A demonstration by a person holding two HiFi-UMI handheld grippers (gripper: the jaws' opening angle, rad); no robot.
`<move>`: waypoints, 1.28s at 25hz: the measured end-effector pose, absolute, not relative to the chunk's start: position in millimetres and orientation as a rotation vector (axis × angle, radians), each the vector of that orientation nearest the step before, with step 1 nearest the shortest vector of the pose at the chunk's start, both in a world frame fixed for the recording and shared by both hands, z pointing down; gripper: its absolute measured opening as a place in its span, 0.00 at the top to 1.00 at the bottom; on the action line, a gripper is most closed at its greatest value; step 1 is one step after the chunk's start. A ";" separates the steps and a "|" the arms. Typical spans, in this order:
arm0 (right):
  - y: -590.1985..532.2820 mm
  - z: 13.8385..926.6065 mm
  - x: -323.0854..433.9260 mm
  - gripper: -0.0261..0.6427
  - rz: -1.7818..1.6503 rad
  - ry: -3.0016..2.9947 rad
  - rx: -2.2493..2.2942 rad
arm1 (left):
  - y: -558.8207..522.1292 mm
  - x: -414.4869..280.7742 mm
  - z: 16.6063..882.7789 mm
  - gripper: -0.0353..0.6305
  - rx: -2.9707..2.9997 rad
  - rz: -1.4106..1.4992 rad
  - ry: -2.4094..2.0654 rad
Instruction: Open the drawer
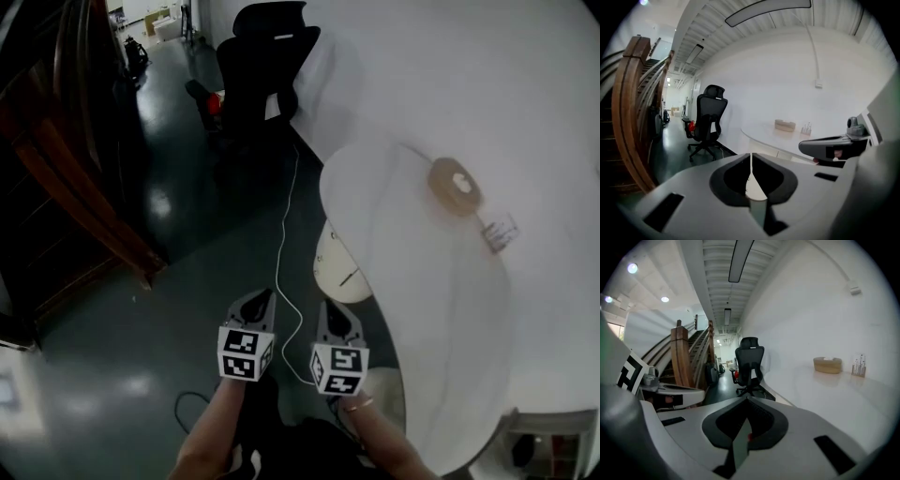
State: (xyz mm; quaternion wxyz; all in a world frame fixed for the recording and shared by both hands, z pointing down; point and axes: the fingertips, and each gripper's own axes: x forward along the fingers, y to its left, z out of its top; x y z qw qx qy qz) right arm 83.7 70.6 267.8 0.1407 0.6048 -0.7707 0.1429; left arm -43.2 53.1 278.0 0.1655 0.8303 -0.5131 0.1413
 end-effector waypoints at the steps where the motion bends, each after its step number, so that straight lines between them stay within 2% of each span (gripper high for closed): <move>1: 59.8 272.1 79.7 0.96 0.429 -2.199 1.754 | 38.7 -48.6 282.4 0.94 2.372 0.418 -1.439; 12: -8.6 342.8 68.3 0.96 0.576 -2.007 1.734 | -81.2 -51.2 357.4 0.86 2.397 0.563 -1.232; 21: -48.5 430.3 95.9 0.96 0.628 -1.934 1.717 | -133.2 1.7 469.7 0.82 2.424 0.633 -1.127; 32: -74.2 546.7 116.3 0.96 0.653 -1.858 1.665 | -145.6 57.8 605.1 0.77 2.459 0.718 -0.977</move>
